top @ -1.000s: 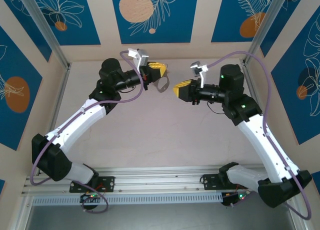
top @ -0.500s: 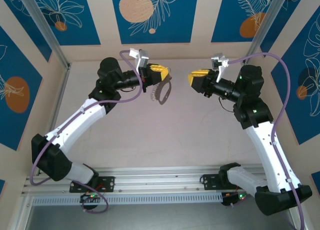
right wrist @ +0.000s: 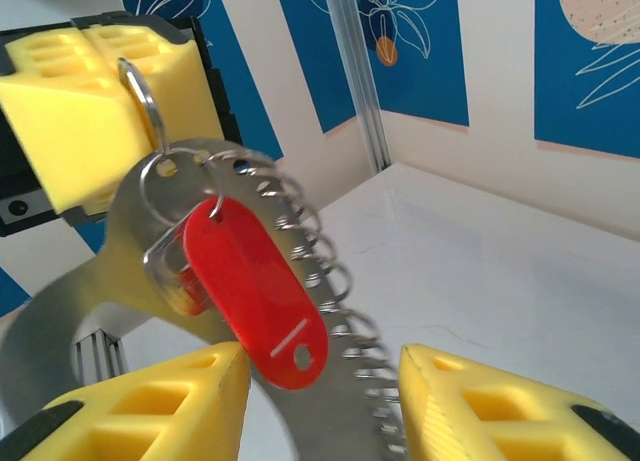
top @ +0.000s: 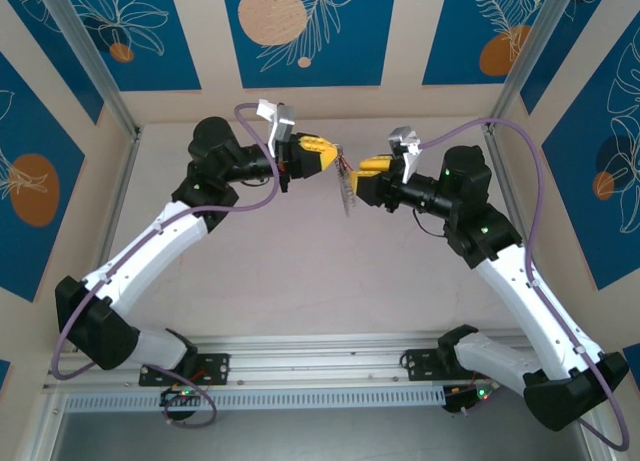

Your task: Put the keys on the keyring

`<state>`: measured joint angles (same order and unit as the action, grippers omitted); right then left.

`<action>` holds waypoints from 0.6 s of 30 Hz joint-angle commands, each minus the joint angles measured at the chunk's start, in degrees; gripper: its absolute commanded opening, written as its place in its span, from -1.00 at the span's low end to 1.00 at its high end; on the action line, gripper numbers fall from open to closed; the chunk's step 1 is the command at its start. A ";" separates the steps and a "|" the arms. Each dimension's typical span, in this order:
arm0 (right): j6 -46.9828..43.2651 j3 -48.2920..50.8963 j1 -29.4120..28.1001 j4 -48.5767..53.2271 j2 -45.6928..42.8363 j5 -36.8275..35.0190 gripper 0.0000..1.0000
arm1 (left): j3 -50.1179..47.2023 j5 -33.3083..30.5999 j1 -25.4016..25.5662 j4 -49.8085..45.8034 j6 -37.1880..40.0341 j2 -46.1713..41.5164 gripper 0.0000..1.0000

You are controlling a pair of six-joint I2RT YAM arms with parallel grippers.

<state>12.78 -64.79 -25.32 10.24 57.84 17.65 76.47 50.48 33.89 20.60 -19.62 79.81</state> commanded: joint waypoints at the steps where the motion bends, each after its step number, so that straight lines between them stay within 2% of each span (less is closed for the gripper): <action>1: -1.90 0.04 -1.17 -1.71 -0.89 -2.17 -0.12 | 2.02 2.07 0.73 1.47 -0.01 -1.50 -1.00; 18: -3.24 -3.10 -4.74 -1.93 1.19 -3.99 -0.07 | 2.53 3.44 1.22 0.42 0.63 -1.48 -1.00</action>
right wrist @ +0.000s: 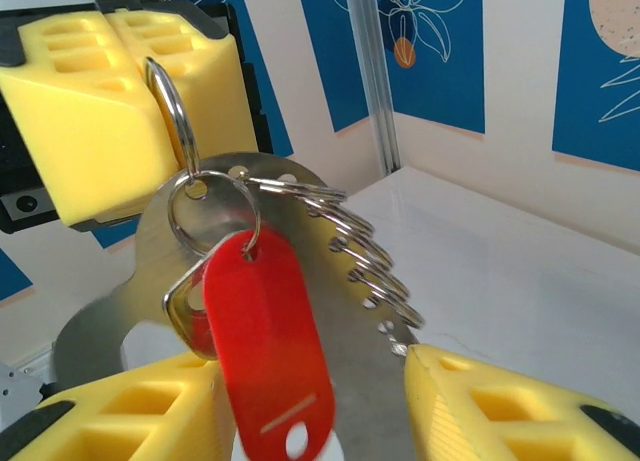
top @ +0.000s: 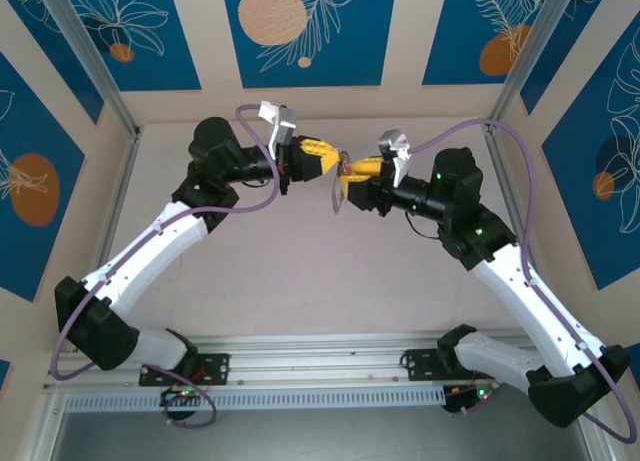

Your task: Put the keys on the keyring

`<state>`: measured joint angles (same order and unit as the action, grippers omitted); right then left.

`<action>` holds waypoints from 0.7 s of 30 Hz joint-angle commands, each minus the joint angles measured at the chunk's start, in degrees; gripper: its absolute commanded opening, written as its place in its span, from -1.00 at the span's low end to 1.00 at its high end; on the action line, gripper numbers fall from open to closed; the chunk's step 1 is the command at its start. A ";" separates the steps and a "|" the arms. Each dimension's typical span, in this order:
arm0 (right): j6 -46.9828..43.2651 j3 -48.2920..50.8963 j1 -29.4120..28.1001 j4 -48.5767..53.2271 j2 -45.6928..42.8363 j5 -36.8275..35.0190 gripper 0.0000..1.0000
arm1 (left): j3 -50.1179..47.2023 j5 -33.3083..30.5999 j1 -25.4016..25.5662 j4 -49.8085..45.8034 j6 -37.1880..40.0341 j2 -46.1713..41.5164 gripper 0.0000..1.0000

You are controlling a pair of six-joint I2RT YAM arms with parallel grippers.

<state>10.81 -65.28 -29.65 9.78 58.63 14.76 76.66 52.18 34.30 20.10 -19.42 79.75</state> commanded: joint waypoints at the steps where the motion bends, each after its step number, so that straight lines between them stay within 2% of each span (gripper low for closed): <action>1: -1.26 -2.87 -0.50 -1.58 0.64 -1.30 -0.07 | 2.35 1.94 0.83 0.89 0.43 -1.39 -1.00; 4: -1.47 -3.53 -0.67 -1.69 1.19 -1.73 -0.10 | 2.53 2.31 1.12 0.39 0.61 -1.43 -1.00; 9: -1.88 -3.79 -0.67 -1.65 1.12 -2.17 -0.36 | 2.74 2.47 1.44 -0.50 1.22 -1.69 -1.00; 13: -2.14 -4.45 -0.67 -1.01 1.31 -1.54 -0.40 | 2.79 2.57 1.73 -0.67 1.28 -1.74 -1.00; 15: -2.20 -4.62 -0.67 -0.78 1.48 -1.31 -0.58 | 2.88 2.57 1.81 -0.84 1.35 -1.79 -1.00; 21: -3.24 -4.76 -0.66 0.56 1.31 -0.71 -0.92 | 2.97 1.97 1.95 -2.11 2.06 -2.21 -1.00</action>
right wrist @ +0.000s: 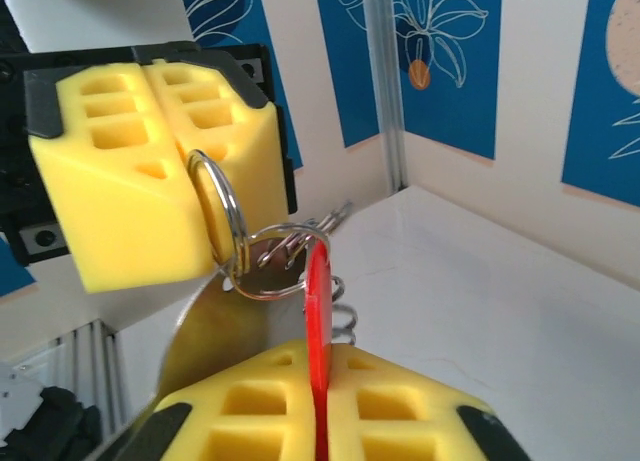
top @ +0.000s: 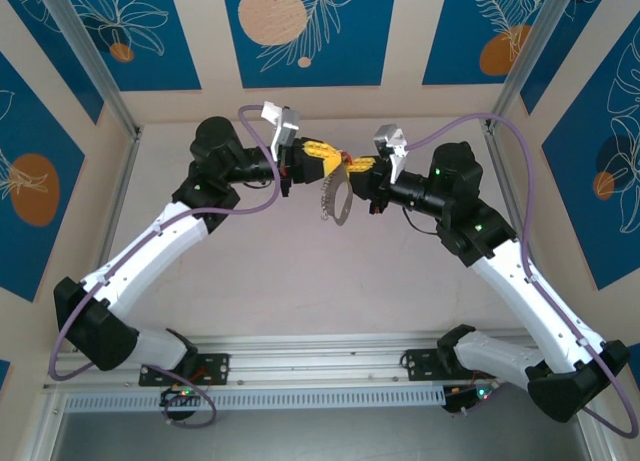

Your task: Put the keys on the keyring

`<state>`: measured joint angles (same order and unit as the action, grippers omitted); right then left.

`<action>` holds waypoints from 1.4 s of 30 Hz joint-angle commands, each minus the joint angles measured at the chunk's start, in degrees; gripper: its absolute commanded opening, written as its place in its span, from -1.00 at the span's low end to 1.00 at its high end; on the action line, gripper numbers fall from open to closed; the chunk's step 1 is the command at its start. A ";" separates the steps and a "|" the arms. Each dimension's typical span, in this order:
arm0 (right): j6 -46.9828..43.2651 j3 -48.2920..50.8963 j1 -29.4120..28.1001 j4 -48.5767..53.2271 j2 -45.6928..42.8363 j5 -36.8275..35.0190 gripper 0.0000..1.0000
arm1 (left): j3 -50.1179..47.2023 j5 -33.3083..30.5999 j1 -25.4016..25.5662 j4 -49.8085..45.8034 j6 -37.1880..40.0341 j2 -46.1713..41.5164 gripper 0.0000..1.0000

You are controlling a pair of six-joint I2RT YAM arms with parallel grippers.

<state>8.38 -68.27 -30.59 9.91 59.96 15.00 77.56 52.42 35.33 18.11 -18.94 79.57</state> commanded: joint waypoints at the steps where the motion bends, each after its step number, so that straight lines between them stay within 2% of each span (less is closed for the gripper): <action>1: -1.18 -1.84 0.27 0.90 -0.15 -1.02 -0.98 | 2.07 1.35 0.97 -0.34 1.79 -2.12 -1.00; 7: -4.34 -2.25 0.41 4.97 -1.58 -3.56 -1.00 | 1.28 -1.08 0.97 -1.18 2.81 -2.63 -1.00; 17: -10.01 -4.95 0.53 11.94 -2.47 -10.06 -1.00 | 1.62 -1.45 0.97 -2.37 3.57 -2.07 -1.00; 31: -11.61 -10.96 0.01 16.22 -1.81 -6.73 -1.00 | 2.42 -1.27 0.97 -2.81 3.26 -0.75 -1.00; 42: -13.42 -15.78 -3.54 18.25 2.44 -6.01 -1.00 | 2.77 -0.93 1.14 -2.73 3.04 -0.20 -1.00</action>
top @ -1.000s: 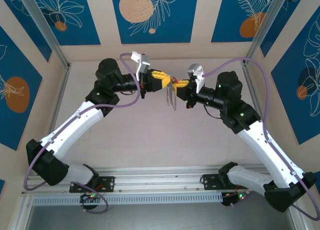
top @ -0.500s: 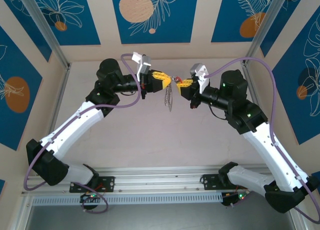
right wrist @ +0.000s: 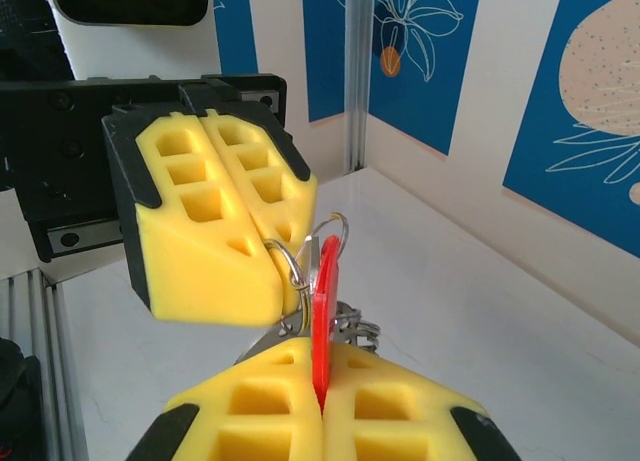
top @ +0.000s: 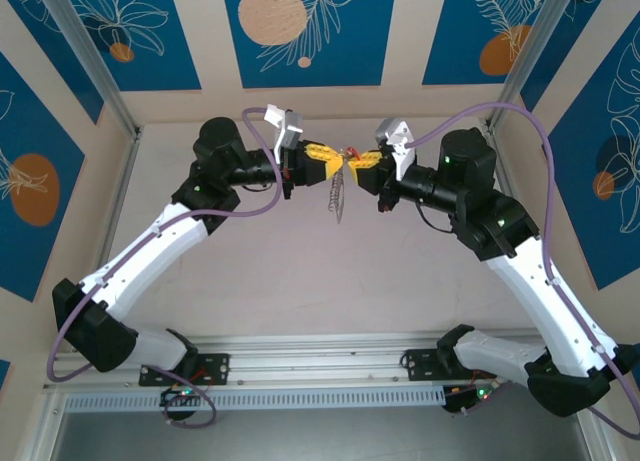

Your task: Put the keys on the keyring

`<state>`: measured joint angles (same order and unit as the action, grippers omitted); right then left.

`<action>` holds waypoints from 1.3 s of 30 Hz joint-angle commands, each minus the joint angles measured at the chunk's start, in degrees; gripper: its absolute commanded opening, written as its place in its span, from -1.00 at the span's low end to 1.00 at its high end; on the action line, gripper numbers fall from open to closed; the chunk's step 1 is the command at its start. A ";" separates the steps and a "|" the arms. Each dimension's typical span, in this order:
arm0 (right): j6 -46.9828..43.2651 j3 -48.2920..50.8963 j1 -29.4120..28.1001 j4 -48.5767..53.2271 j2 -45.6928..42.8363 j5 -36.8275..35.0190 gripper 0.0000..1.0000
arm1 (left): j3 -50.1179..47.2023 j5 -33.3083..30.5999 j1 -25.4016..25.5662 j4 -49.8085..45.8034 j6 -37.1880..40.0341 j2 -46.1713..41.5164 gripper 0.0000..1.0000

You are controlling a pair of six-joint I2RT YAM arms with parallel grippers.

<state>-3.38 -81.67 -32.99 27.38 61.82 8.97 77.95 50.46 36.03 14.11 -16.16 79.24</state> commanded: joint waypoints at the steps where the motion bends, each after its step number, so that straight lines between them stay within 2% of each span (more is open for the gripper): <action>1: -1.84 -2.60 -1.42 0.98 0.88 -0.08 -1.00 | 2.38 1.05 0.44 1.27 0.27 0.12 -1.00; 11: -2.88 -0.98 -1.17 1.40 -0.16 -4.45 -1.00 | 2.21 0.74 0.44 1.54 0.21 0.13 -1.00; 29: 1.22 5.79 0.74 0.33 -3.02 -2.20 -1.00 | 2.17 0.21 0.44 1.80 0.28 0.04 -1.00; 39: 0.20 2.52 0.91 1.01 -2.88 -3.09 -1.00 | 2.29 0.26 0.44 1.95 0.17 0.21 -1.00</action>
<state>-3.22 -76.62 -32.49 27.97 59.77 6.42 78.37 50.50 36.03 14.11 -16.16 79.40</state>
